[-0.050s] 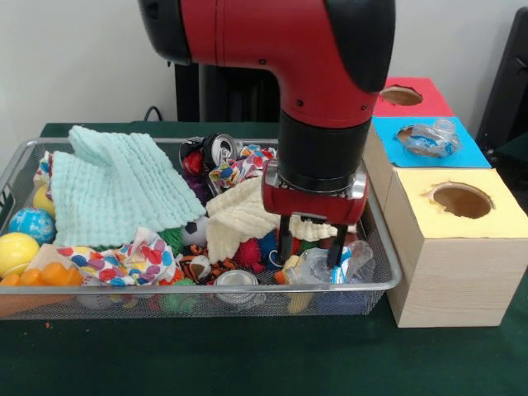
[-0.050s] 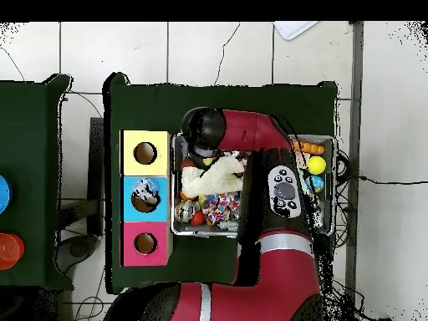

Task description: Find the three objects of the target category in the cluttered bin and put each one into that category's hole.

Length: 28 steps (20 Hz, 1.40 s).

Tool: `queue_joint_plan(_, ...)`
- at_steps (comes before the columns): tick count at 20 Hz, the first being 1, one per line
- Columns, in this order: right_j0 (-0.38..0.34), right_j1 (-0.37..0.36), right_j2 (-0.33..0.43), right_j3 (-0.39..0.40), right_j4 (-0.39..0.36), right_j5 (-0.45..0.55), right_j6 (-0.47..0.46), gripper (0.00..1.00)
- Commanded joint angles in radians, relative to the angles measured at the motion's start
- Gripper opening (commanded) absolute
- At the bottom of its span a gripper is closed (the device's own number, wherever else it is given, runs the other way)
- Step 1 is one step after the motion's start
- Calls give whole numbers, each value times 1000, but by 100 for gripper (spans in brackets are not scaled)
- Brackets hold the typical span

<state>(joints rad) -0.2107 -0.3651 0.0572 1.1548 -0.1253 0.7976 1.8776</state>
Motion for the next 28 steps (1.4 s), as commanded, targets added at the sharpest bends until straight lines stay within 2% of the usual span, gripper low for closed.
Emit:
queue_joint_plan(1,-1,77,-61,19,31,45,246,100)
queue_joint_plan(5,28,72,-73,13,64,99,270,100)
queue_joint_plan(12,119,-65,-109,65,167,235,336,100)
queue_joint_plan(17,155,-107,-143,53,223,296,364,100)
queue_joint_plan(19,151,-103,-142,49,240,272,351,100)
queue_joint_plan(24,112,-54,-144,146,229,1,302,100)
queue_joint_plan(28,109,-15,-170,154,176,-53,253,100)
